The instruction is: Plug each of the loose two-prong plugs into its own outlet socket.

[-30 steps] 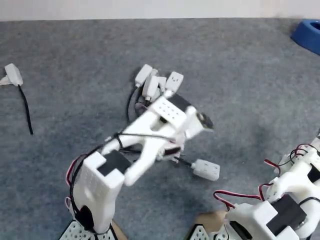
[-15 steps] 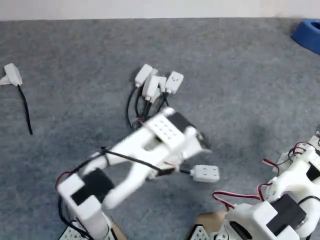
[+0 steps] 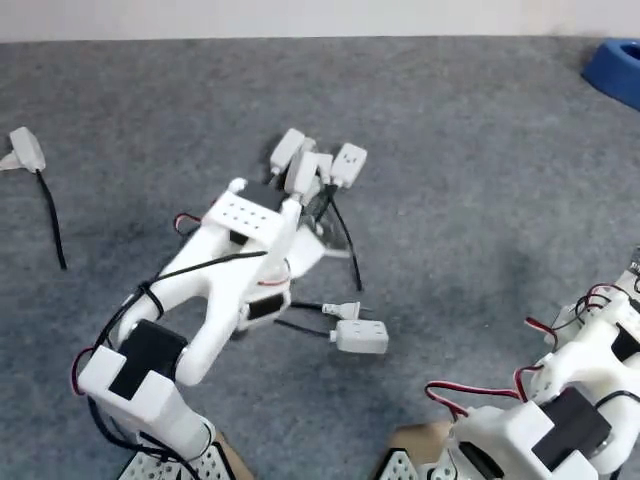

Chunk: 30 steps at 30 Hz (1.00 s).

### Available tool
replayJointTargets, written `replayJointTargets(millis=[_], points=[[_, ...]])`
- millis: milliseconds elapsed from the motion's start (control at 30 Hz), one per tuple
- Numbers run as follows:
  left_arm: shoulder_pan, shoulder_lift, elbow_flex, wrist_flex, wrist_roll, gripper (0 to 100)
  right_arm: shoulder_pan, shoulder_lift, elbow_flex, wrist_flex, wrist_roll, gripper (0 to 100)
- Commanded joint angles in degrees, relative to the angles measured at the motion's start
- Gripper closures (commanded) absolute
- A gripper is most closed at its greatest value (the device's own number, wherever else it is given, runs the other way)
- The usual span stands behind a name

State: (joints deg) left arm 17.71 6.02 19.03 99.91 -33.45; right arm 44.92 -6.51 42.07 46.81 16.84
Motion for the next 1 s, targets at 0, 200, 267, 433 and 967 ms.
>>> replayJointTargets(millis=[0, 200, 267, 433, 967], points=[[-1.19, -2.95, 3.65, 1.32, -2.29, 99, -1.8, -0.66, -0.84, -0.4, 0.7, 57.7], [-10.15, -3.03, 4.88, 1.32, -5.98, 99, -3.91, -0.66, -1.71, 1.8, 0.7, 57.7], [-14.37, -3.03, 4.88, 1.41, -7.74, 99, -4.09, -0.66, -2.68, 3.3, 0.7, 57.7], [-21.93, -3.03, 5.14, 1.49, -12.13, 99, -4.97, -0.66, -6.73, 7.16, 0.7, 57.7], [-12.26, -3.03, 11.91, 1.23, -15.65, 99, -20.53, -0.57, -16.92, 23.25, -2.64, 57.7]])
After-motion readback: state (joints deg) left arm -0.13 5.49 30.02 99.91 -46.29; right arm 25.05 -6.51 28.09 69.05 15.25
